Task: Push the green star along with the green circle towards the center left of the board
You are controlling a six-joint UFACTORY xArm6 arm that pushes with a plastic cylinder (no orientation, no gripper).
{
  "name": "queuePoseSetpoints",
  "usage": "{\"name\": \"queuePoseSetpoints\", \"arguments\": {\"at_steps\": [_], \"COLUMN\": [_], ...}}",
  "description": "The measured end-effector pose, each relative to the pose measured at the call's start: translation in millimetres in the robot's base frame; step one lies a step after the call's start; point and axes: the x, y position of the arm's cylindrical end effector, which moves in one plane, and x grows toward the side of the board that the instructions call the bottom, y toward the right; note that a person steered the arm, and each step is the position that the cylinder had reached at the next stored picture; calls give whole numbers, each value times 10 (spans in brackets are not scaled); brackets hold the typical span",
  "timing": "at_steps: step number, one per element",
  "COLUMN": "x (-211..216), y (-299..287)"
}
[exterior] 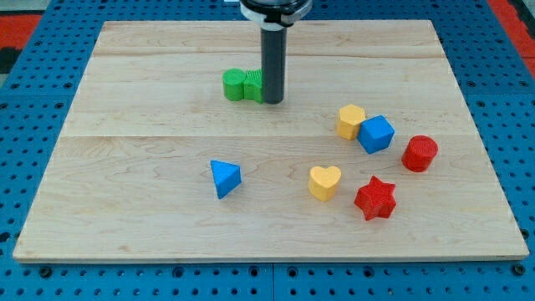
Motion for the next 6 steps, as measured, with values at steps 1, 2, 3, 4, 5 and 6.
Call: {"name": "queuePoseSetpoints", "arguments": {"at_steps": [1,2,3,4,5,6], "x": [0,-181,-288,-183,-183,-219], "y": [187,540,442,-75,-377,-486]}}
